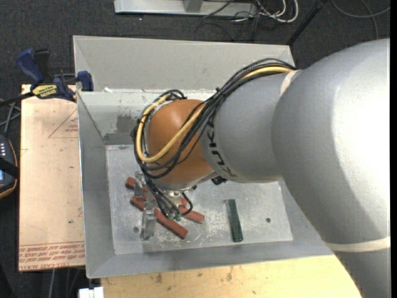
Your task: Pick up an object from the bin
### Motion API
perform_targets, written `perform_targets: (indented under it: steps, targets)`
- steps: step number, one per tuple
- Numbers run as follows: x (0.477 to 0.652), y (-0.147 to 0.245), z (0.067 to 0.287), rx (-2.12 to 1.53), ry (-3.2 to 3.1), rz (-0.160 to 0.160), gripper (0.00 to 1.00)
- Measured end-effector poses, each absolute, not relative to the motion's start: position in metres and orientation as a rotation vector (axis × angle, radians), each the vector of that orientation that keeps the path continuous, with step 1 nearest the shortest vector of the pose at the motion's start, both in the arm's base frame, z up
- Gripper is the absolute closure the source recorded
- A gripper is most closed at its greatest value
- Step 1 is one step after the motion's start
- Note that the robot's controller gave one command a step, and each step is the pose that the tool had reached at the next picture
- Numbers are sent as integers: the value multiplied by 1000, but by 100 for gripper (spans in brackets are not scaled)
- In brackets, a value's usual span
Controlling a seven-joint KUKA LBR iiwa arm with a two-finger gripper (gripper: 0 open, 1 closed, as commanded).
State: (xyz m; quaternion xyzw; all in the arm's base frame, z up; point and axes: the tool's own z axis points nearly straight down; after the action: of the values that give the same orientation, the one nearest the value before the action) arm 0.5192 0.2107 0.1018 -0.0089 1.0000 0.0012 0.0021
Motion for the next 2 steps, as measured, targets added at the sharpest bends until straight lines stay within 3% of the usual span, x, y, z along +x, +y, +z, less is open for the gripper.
perform_targets:
  steps: [1,2]
  targets:
    - [560,200,72,138,3140,4,0]
    - [570,183,80,134,3139,2,100]
